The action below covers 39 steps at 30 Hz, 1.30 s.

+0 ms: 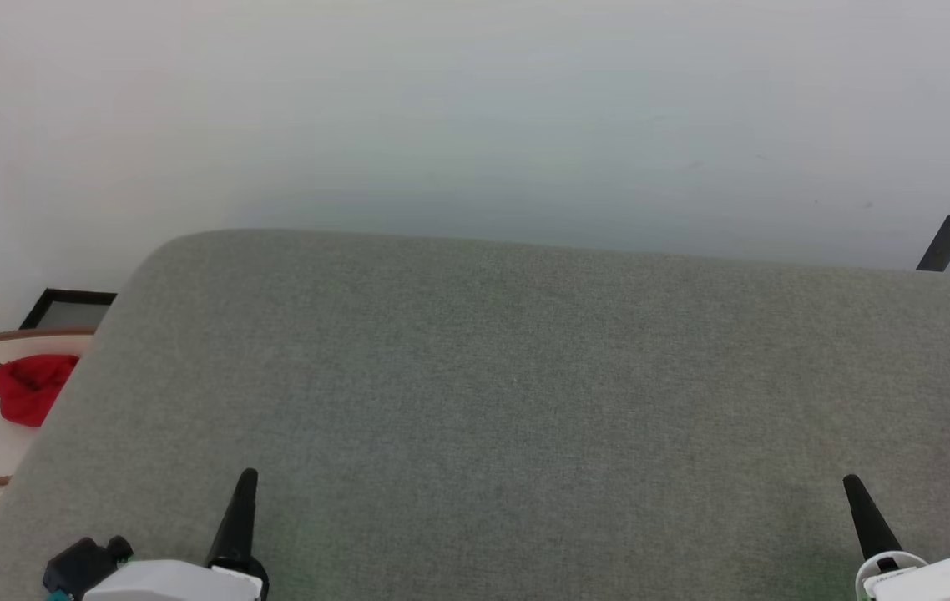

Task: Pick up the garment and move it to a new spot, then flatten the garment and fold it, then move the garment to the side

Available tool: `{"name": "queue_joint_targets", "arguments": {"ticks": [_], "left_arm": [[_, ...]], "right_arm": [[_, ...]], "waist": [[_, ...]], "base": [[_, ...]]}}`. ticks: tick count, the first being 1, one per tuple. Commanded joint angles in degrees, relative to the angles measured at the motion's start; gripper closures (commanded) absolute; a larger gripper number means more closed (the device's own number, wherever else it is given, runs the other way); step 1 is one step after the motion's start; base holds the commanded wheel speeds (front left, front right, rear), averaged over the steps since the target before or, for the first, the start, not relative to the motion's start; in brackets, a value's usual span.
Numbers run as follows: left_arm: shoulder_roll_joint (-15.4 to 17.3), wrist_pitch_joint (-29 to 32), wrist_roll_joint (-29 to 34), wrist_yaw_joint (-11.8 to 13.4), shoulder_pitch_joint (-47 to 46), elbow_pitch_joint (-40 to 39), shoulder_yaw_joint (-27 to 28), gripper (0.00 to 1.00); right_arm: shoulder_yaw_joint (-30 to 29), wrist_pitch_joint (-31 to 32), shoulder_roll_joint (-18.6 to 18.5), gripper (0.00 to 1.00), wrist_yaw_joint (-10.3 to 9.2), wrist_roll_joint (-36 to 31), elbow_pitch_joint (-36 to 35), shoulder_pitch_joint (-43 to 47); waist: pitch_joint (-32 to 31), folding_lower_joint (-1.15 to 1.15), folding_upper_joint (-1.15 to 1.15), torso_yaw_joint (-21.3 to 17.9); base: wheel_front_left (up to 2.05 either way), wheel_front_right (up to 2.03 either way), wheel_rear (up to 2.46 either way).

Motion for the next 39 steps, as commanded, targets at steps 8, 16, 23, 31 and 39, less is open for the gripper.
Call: {"name": "queue_joint_targets", "arguments": {"ticks": [8,16,23,31,39], "left_arm": [[-0.58,1.42,-4.46,0.01,-1.89,-0.77,1.23,1.00],[-1.26,2.57,-8.06,0.01,-2.49,-0.90,2.03,1.00],[-1.80,3.50,-11.16,0.01,-2.94,-0.97,2.68,1.00],[-2.36,4.56,-14.38,0.01,-3.45,-1.06,3.39,1.00],[-2.90,5.53,-17.34,0.01,-3.90,-1.12,4.06,1.00]], "right_arm": [[0.41,0.23,-0.02,1.00,-0.02,5.57,-0.59,-2.06],[0.61,0.32,0.08,1.00,-0.02,9.96,-0.57,-2.73],[0.81,0.38,0.16,1.00,-0.02,13.58,-0.56,-3.43],[1.02,0.50,0.25,1.00,-0.01,17.48,-0.53,-4.13],[1.22,0.59,0.33,1.00,-0.01,21.07,-0.49,-4.55]], "waist": [[0.35,0.00,0.00,-0.13],[0.71,0.00,0.00,-0.26],[1.02,0.00,0.00,-0.37],[1.37,0.00,0.00,-0.50],[1.72,0.00,0.00,-0.63]], "base": [[0.00,0.00,0.00],[0.00,0.00,0.00],[0.00,0.00,0.00],[0.00,0.00,0.00],[0.00,0.00,0.00]]}}
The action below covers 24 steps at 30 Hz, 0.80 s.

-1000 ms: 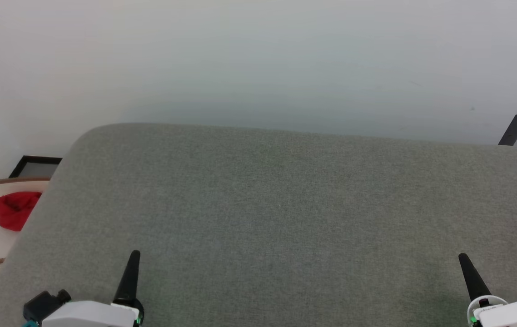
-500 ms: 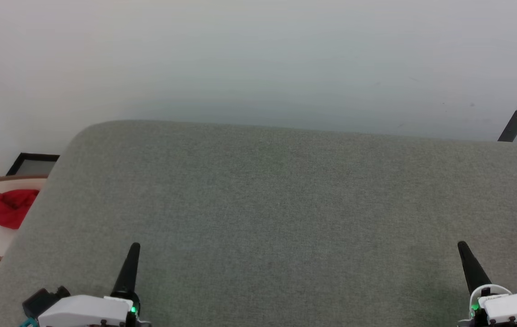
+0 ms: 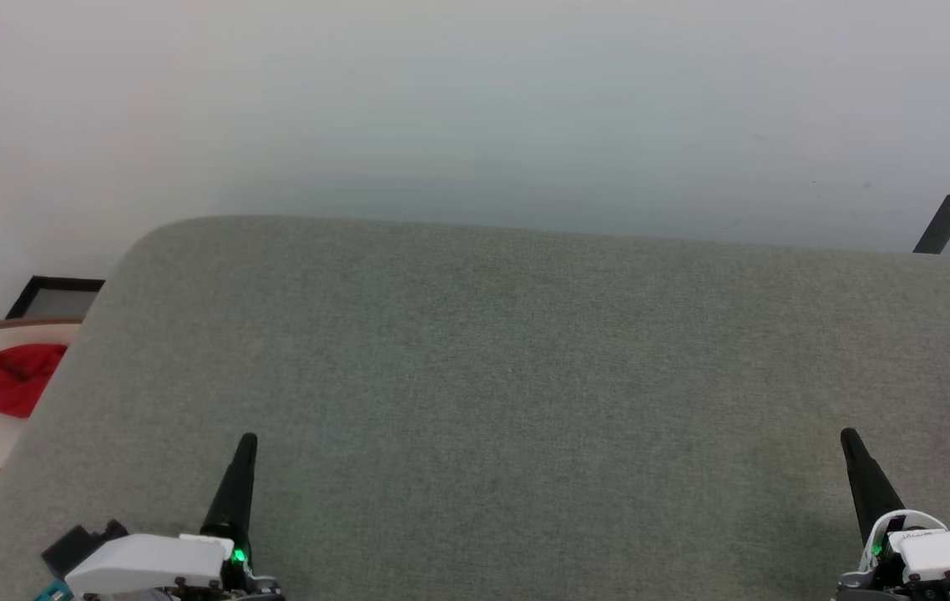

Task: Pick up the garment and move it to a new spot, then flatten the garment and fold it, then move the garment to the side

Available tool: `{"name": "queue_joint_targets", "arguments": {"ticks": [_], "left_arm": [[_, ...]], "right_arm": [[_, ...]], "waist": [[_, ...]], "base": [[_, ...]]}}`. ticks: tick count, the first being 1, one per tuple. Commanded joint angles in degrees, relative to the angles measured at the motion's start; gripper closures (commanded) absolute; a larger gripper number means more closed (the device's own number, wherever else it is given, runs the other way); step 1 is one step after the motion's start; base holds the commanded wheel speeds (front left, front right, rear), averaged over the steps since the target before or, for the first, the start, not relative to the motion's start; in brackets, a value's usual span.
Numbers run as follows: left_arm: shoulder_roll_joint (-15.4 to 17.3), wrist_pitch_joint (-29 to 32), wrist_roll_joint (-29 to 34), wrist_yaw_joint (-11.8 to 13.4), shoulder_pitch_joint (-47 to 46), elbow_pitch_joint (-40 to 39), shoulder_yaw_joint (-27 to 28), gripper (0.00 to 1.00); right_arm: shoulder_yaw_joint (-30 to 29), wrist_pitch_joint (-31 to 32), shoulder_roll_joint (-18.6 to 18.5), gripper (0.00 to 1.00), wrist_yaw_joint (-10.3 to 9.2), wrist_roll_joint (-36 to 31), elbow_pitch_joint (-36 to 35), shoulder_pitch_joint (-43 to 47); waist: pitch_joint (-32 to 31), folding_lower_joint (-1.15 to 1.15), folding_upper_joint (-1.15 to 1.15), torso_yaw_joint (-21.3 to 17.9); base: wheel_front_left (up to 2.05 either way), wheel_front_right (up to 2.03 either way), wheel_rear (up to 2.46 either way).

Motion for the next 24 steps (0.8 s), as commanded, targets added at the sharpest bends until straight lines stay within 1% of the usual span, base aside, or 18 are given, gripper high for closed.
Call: {"name": "queue_joint_targets", "arguments": {"ticks": [1,24], "left_arm": [[-0.14,0.31,-1.40,0.01,-0.90,-0.36,0.48,1.00],[-1.53,2.86,-9.02,0.02,-2.04,-0.52,2.14,1.00]], "right_arm": [[0.15,0.16,0.09,1.00,0.03,1.65,-0.38,-0.84],[0.69,0.43,0.34,1.00,0.02,10.74,-0.29,-2.55]], "waist": [[0.10,0.00,-0.01,-0.04],[1.12,0.00,-0.01,-0.41]], "base": [[0.00,0.00,0.00],[0.00,0.00,0.00]]}}
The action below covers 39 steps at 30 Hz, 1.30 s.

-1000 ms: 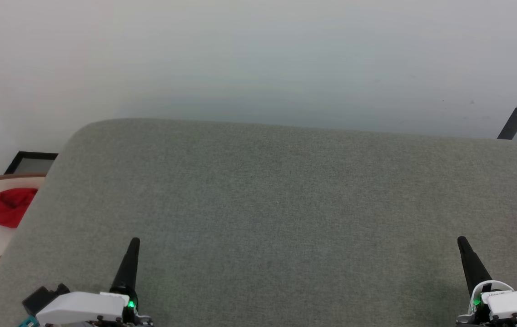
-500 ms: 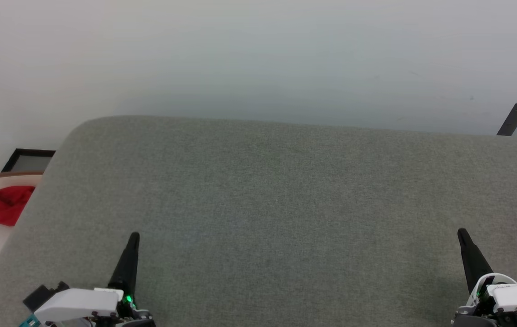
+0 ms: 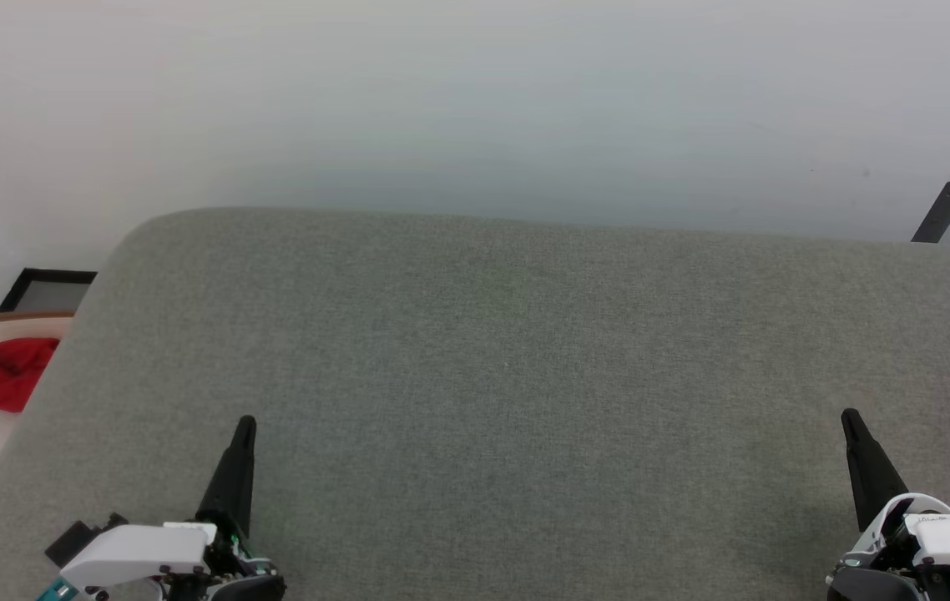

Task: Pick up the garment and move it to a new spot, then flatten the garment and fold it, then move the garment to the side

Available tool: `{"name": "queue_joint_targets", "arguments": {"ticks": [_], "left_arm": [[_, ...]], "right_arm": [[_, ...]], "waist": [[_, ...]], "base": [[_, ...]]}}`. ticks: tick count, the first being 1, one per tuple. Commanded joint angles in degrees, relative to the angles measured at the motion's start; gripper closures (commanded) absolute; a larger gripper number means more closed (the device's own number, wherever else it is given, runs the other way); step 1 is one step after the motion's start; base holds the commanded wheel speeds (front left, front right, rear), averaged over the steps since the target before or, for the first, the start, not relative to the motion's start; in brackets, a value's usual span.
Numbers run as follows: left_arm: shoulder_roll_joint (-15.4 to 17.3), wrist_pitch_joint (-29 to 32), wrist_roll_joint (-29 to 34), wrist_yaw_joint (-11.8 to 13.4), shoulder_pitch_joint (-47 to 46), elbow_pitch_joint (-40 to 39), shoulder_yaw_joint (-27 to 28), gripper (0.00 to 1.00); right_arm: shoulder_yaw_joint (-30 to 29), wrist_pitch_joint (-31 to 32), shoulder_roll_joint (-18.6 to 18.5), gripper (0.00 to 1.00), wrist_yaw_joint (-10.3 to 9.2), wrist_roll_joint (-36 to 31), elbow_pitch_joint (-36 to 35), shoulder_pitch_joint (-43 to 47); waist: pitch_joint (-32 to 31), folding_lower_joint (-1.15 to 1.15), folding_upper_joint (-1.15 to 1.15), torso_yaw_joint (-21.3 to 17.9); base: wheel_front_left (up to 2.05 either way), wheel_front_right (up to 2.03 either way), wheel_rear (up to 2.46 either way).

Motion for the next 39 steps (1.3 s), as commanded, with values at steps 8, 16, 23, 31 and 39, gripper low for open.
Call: {"name": "queue_joint_targets", "arguments": {"ticks": [8,16,23,31,39], "left_arm": [[-0.17,0.38,-0.99,0.02,-0.63,-0.12,0.32,1.00],[-0.17,0.38,-0.99,0.02,-0.63,-0.12,0.31,1.00],[-0.17,0.39,-0.99,0.02,-0.62,-0.12,0.32,1.00],[-0.17,0.39,-0.99,0.02,-0.62,-0.12,0.31,1.00],[-0.17,0.37,-1.01,0.02,-0.62,-0.12,0.30,1.00]], "right_arm": [[0.24,0.22,0.23,1.00,0.02,1.10,-0.16,-0.75],[0.24,0.22,0.22,1.00,0.02,1.10,-0.16,-0.75],[0.25,0.21,0.22,1.00,0.02,1.11,-0.16,-0.75],[0.24,0.21,0.22,1.00,0.02,1.11,-0.16,-0.75],[0.25,0.21,0.22,1.00,0.02,1.11,-0.16,-0.75]], "waist": [[0.10,0.00,0.00,-0.04],[0.10,0.00,0.00,-0.04],[0.10,0.00,0.00,-0.04],[0.10,0.00,0.00,-0.04],[0.10,0.00,0.00,-0.04]], "base": [[0.00,0.00,0.00],[0.00,0.00,0.00],[0.00,0.00,0.00],[0.00,0.00,0.00],[0.00,0.00,0.00]]}}
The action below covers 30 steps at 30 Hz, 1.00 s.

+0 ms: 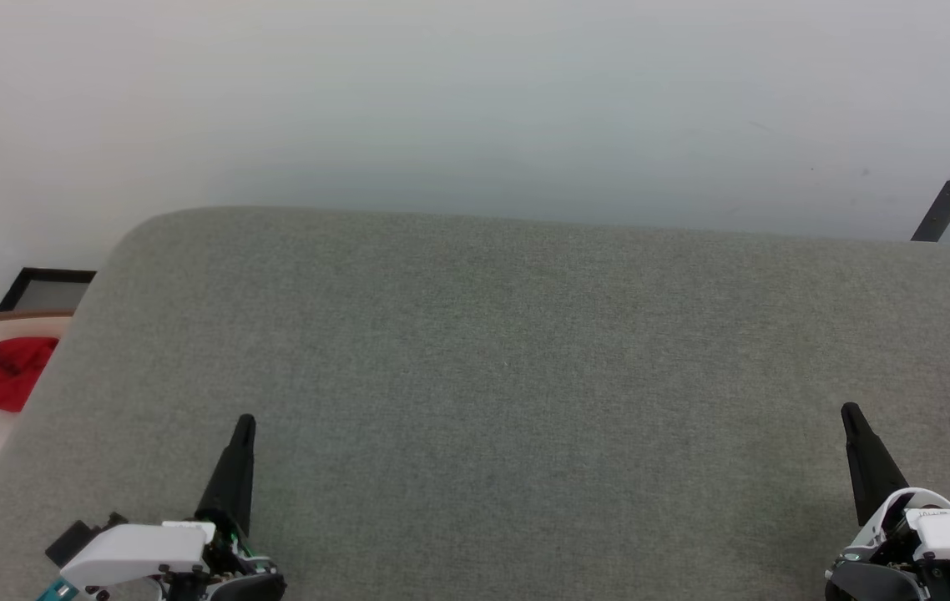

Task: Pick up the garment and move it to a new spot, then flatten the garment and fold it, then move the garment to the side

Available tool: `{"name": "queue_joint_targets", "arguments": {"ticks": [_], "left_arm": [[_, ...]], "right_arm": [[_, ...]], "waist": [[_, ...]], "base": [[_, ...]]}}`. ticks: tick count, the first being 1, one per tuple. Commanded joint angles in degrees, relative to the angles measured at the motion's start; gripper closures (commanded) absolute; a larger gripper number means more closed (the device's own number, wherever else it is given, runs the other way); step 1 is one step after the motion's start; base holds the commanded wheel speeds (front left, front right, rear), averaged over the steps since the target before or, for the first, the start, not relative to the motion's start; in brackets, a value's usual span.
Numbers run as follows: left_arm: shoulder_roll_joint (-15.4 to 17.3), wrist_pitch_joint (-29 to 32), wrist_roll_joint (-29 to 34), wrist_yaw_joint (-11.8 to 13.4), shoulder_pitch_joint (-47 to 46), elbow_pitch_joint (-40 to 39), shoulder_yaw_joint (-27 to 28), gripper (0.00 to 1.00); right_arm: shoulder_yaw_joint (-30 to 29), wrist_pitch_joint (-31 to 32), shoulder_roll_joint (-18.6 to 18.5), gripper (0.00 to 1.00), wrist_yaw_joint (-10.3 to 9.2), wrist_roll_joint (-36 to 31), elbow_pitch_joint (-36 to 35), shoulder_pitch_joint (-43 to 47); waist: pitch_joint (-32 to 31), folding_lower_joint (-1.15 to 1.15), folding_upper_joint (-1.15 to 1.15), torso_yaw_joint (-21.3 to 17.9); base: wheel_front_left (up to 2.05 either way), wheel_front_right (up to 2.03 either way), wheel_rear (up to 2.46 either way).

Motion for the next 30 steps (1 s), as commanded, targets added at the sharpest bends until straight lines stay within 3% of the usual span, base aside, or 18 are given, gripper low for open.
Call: {"name": "queue_joint_targets", "arguments": {"ticks": [1,30], "left_arm": [[0.02,0.14,-0.13,0.02,-0.49,-0.10,0.08,1.00],[0.02,0.10,-0.17,0.02,-0.49,-0.10,0.07,1.00]], "right_arm": [[0.17,0.19,0.19,1.00,0.02,0.24,-0.10,-0.18],[0.18,0.18,0.19,1.00,0.02,0.25,-0.10,-0.17]], "waist": [[0.00,0.00,0.00,0.00],[0.00,0.00,0.00,0.00]], "base": [[0.00,0.00,0.00],[0.00,0.00,0.00]]}}
